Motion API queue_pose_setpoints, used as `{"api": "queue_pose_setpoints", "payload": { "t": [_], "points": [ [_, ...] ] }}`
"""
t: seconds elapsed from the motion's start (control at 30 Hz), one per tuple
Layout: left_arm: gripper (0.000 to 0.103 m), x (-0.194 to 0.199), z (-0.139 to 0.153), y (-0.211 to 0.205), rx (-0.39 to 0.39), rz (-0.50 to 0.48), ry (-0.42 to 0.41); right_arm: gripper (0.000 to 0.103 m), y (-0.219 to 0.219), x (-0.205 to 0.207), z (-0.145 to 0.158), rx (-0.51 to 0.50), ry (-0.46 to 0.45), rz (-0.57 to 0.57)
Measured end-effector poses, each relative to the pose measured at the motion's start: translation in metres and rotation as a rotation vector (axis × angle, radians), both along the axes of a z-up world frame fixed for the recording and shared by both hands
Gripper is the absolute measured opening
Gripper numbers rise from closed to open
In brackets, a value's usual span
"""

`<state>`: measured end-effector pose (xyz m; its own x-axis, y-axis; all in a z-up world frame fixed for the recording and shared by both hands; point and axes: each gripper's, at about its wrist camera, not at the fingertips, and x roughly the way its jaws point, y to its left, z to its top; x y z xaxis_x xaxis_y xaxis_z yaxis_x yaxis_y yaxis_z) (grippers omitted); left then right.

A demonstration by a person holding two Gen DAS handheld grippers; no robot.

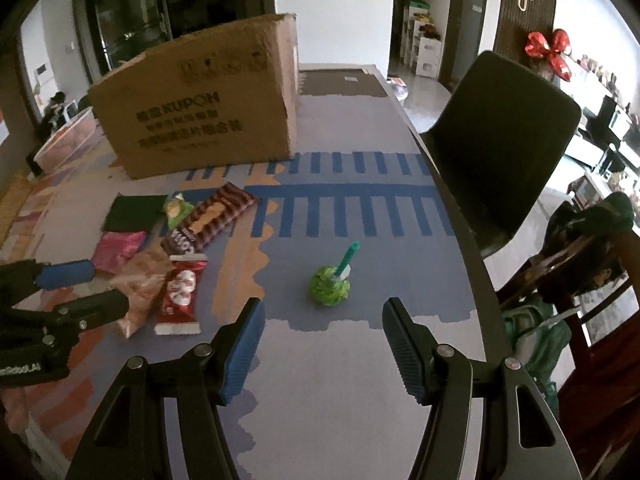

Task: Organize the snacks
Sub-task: 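Move both grippers back to the pile and grasp the Fortune biscuits bag with the left gripper, then carry the biscuits bag to the box with the left gripper while the right gripper carries the green lollipop there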

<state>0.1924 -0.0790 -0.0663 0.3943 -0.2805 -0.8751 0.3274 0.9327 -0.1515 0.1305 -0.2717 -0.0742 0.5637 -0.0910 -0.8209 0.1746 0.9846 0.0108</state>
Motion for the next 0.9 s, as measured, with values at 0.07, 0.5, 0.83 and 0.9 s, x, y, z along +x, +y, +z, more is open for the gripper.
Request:
{"api": "queue_pose_setpoints", "payload": {
  "t": [0.07, 0.5, 0.83, 0.9],
  "points": [
    [0.064, 0.003, -0.004, -0.001, 0.005, 0.003, 0.008, 0.062, -0.003, 0.003, -0.003, 0.005, 0.002, -0.004],
    [0.049, 0.018, -0.018, -0.003, -0.035, 0.011, 0.053, 0.047, -0.01, 0.023, -0.019, 0.006, 0.016, 0.003],
    [0.041, 0.017, -0.016, -0.004, -0.04, 0.009, 0.04, 0.028, -0.006, 0.03, -0.028, 0.009, 0.041, 0.028],
    [0.04, 0.016, -0.016, -0.005, -0.03, 0.007, 0.031, 0.027, -0.007, 0.03, -0.028, 0.011, 0.039, 0.03]
  ]
}}
